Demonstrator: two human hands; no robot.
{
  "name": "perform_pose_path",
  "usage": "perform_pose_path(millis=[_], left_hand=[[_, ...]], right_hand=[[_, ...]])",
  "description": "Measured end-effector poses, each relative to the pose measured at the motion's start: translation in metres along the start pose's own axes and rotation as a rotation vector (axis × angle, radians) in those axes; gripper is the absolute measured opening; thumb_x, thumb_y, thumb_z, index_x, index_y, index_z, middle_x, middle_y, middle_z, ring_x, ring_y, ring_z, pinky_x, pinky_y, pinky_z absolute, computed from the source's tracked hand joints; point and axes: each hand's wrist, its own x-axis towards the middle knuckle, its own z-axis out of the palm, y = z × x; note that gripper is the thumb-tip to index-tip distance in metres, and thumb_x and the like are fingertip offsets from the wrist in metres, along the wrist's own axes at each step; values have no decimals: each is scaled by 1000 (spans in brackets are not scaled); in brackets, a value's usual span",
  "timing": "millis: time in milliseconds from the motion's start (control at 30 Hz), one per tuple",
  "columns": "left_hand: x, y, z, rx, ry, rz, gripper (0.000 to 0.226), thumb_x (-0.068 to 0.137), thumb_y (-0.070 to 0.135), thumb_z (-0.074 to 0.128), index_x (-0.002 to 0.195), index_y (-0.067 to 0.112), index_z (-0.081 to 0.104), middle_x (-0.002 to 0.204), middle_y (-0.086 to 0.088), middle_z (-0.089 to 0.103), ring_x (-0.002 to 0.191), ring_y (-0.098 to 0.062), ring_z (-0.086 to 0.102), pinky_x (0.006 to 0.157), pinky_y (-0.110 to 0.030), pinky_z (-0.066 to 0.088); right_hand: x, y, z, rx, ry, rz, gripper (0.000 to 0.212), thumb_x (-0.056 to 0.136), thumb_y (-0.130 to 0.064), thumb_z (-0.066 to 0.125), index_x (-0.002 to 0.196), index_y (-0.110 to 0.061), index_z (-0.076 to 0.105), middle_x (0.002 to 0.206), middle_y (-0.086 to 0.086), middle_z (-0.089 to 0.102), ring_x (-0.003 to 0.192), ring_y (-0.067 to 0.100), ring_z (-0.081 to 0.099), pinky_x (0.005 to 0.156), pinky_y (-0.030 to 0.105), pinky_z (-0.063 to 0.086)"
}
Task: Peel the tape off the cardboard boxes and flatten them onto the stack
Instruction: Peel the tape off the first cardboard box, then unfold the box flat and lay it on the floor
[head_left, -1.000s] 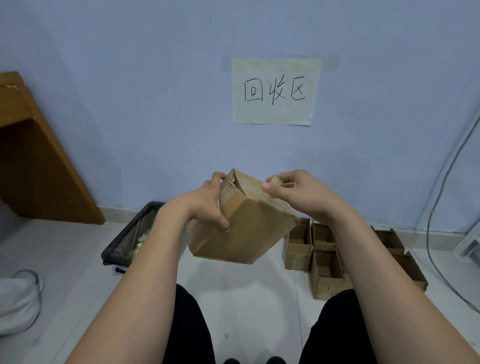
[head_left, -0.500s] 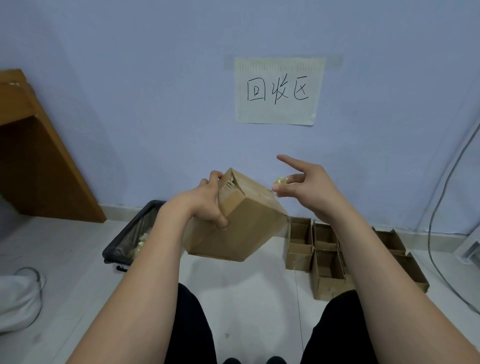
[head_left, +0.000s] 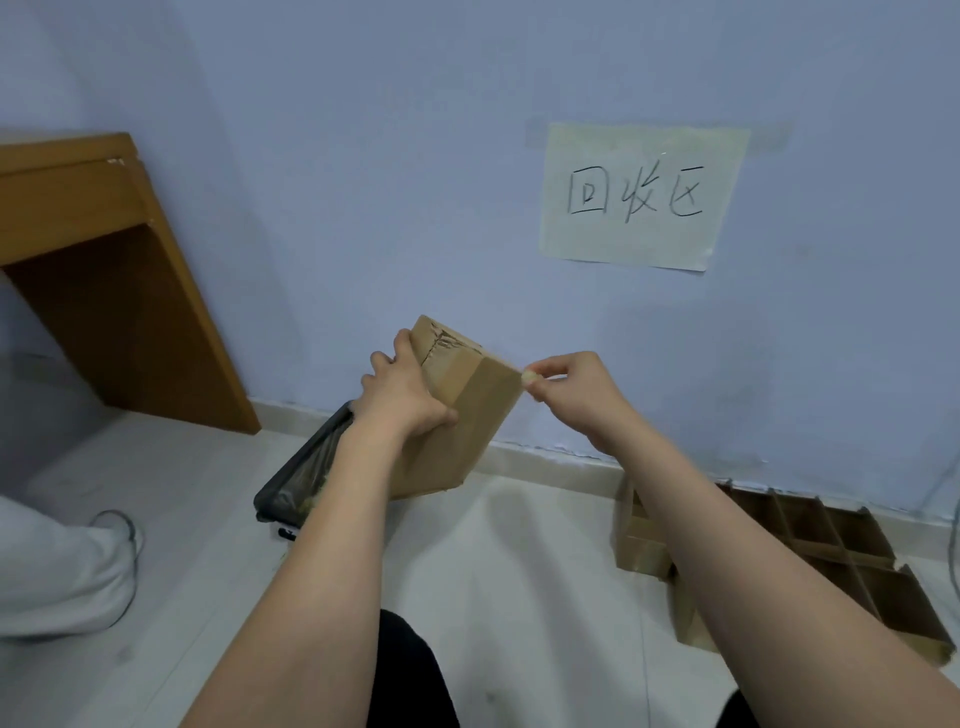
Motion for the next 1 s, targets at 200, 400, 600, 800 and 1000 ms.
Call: perform_pose_path(millis=[200, 400, 600, 800, 1000], left_hand=[[27, -44, -8, -5, 174, -231, 118, 70, 39, 89, 155, 26, 8, 147, -14, 32, 136, -41, 37, 108, -60, 33], [47, -98, -7, -11, 261, -400, 125, 66, 39, 92, 157, 26, 7, 146, -17, 34, 134, -44, 39, 107, -62, 33], [61, -140, -3, 55, 304, -474, 129, 68, 40, 90, 160, 25, 1, 146, -18, 35, 134, -44, 38, 106, -61, 32], [68, -154, 4, 81, 334, -449, 128, 67, 45, 88, 159, 25, 3, 141, -16, 38, 130, -41, 42, 104, -58, 36], [71, -159, 5, 73, 359, -433, 129, 66, 51, 86, 160, 26, 2, 142, -14, 37, 131, -41, 41, 104, -59, 36]], right_hand=[[54, 3, 83, -76, -139, 35, 26, 89, -23, 61, 97, 0, 70, 82, 5, 65, 81, 23, 58, 81, 33, 49], [92, 37, 184, -146, -155, 85, 23, 86, -6, 61, 109, -2, 62, 100, 18, 69, 96, 33, 66, 76, 31, 50], [116, 96, 289, -277, -293, 125, 27, 78, -3, 67, 64, -12, 46, 76, 10, 49, 80, 25, 50, 51, 23, 33], [118, 125, 352, -369, -264, 100, 23, 90, 0, 54, 78, -17, 43, 129, 13, 48, 111, 35, 53, 95, 40, 46], [121, 148, 390, -298, -288, 141, 17, 90, 4, 47, 86, 2, 64, 95, 19, 60, 103, 39, 60, 71, 35, 47]])
